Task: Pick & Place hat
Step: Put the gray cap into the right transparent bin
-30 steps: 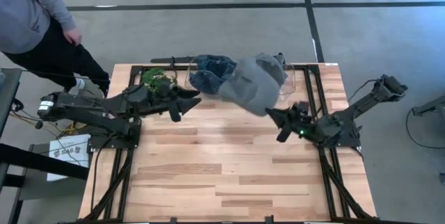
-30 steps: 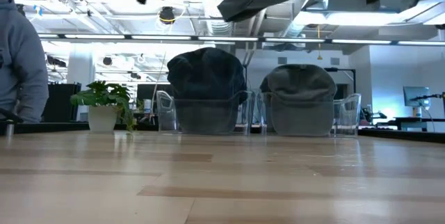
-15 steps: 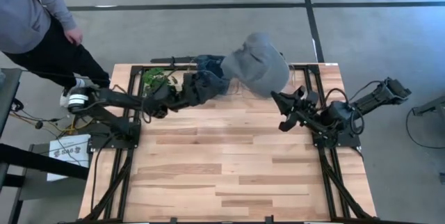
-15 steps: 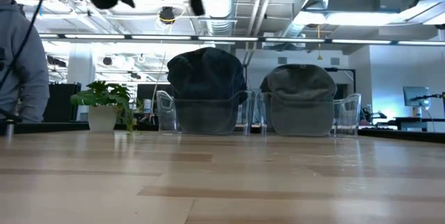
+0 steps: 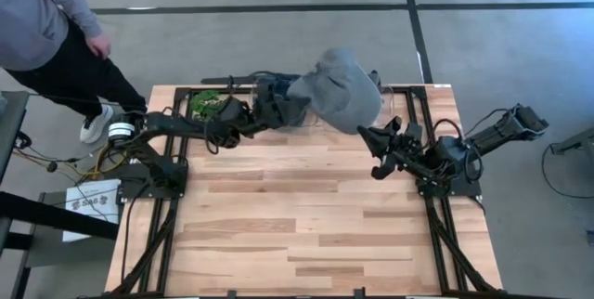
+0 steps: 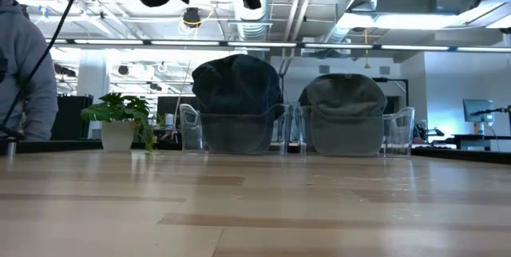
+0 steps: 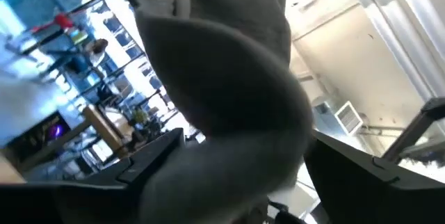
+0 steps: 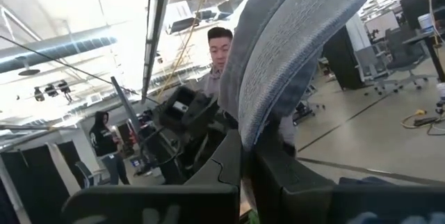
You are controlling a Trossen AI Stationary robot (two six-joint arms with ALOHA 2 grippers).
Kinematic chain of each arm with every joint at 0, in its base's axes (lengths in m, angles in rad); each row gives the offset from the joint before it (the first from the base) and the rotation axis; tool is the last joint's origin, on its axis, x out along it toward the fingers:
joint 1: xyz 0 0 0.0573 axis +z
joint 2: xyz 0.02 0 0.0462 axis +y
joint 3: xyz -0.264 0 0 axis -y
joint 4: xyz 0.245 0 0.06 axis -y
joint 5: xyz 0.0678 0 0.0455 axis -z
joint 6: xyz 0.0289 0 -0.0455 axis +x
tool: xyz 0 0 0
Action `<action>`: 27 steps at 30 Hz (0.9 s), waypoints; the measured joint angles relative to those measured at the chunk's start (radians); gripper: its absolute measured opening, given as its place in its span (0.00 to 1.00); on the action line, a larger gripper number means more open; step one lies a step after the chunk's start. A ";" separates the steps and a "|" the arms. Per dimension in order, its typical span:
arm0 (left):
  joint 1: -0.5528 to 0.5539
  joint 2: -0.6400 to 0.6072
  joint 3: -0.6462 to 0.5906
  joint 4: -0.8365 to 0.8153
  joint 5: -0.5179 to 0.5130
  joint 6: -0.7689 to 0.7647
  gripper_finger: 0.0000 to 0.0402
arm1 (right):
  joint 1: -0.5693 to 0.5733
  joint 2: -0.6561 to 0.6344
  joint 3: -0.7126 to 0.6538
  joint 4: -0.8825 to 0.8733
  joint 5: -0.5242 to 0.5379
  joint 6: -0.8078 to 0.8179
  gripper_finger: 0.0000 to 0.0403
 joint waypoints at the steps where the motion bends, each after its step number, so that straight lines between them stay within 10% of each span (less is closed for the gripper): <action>1: 0.001 0.000 0.009 0.002 0.006 0.023 0.70 | 0.000 0.000 0.000 -0.002 0.001 0.000 0.01; 8: 0.002 -0.001 0.087 -0.062 0.076 0.131 0.54 | 0.000 0.000 0.000 -0.051 0.043 0.045 0.01; 16: 0.012 -0.001 0.120 -0.166 0.161 0.162 0.06 | 0.000 0.000 0.000 -0.104 0.056 0.056 0.08; 27: 0.072 -0.016 0.121 -0.204 0.498 0.044 0.02 | 0.045 -0.145 0.000 -0.508 0.084 0.255 0.44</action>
